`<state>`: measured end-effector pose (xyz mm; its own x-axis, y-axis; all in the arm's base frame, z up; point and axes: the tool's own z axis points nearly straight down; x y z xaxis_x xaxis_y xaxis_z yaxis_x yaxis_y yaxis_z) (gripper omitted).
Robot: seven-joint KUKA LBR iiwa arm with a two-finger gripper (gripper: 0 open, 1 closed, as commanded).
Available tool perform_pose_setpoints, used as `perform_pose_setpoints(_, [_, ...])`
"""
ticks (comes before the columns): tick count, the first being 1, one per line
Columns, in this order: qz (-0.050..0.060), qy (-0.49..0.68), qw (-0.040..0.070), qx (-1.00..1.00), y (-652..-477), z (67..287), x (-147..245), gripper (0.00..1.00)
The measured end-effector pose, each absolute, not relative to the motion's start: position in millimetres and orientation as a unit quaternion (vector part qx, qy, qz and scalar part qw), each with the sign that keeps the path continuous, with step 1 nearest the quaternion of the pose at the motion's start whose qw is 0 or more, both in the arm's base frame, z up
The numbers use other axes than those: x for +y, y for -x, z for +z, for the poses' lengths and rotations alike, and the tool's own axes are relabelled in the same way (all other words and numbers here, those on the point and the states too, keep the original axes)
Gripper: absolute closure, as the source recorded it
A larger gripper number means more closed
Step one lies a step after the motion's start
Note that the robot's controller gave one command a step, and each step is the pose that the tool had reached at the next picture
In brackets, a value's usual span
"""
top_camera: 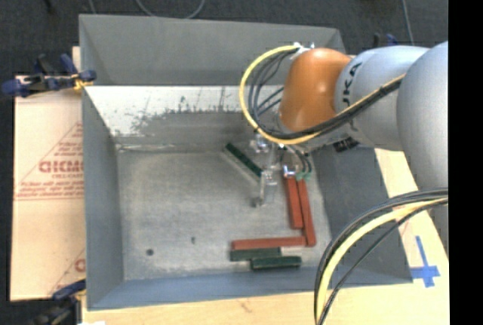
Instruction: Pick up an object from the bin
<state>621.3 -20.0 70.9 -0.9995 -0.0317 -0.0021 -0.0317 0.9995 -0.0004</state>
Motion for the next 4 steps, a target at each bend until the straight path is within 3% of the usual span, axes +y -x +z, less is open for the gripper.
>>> perform_pose_setpoints(1, [0.0,-0.033,0.004,0.999,-643.4,71.5,-37.6,0.0])
perform_pose_setpoints(2, [0.0,-0.033,0.004,0.999,-643.4,72.0,-37.5,1.0])
perform_pose_setpoints(3, [0.0,-0.045,0.007,0.999,-634.6,190.4,-31.7,1.0])
perform_pose_setpoints(4, [0.0,-0.045,0.003,0.999,-632.9,184.8,-31.8,0.0])
